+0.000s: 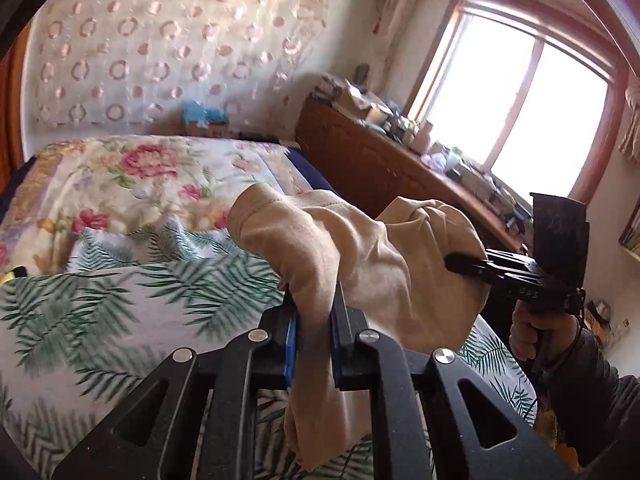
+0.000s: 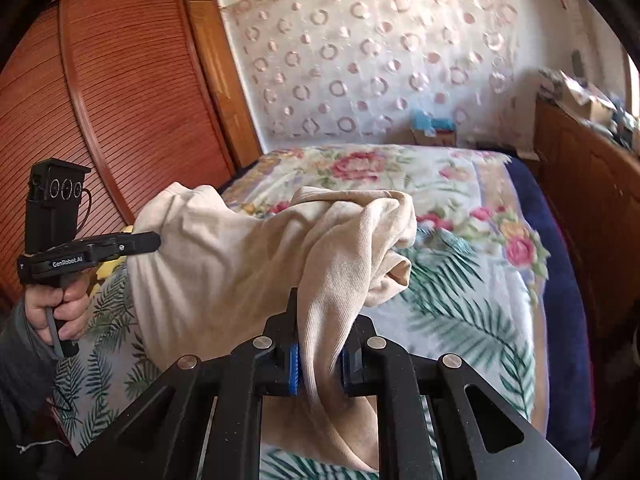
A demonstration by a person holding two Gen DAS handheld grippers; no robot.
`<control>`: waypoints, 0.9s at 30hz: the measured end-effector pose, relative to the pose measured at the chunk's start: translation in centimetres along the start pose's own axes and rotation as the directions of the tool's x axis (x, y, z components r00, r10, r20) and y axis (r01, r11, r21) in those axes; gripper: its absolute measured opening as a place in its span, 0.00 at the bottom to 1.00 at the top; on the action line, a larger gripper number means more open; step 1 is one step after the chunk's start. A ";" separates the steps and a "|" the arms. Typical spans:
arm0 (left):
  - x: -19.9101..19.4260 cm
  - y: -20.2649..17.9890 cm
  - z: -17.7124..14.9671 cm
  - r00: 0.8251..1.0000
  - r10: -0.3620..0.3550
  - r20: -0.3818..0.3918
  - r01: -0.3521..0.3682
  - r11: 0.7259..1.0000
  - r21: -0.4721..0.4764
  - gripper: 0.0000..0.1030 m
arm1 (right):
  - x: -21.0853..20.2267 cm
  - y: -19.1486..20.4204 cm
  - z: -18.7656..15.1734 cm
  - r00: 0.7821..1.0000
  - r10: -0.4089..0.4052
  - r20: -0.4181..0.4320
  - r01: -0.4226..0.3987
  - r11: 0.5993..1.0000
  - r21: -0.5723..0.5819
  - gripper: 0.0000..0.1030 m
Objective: Fold small clothes
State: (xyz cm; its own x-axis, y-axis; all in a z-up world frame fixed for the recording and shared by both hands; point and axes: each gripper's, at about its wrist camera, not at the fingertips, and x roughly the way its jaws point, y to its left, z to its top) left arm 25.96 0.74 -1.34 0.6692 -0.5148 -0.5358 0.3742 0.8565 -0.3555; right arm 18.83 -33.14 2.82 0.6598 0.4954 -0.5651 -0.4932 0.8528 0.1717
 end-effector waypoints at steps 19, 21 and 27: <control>-12.8 15.0 -8.0 0.875 0.476 0.091 -0.422 0.841 -0.339 0.14 | 23.6 20.9 13.4 0.967 0.215 -0.138 -0.255 0.819 -0.514 0.14; -12.6 16.2 -9.3 0.867 0.495 0.057 -0.442 0.816 -0.372 0.14 | 26.8 22.9 14.1 0.964 0.208 -0.165 -0.265 0.786 -0.558 0.14; -13.3 17.4 -11.5 0.863 0.503 0.044 -0.441 0.793 -0.421 0.14 | 34.5 26.8 16.9 0.950 0.215 -0.224 -0.309 0.729 -0.611 0.14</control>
State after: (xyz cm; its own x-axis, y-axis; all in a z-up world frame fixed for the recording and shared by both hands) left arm 16.19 22.09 -9.22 0.7944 -0.0115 -0.6073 -0.2687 0.8900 -0.3683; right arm 37.99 9.61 1.60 0.3939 0.6173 -0.6810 -0.9098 0.3671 -0.1935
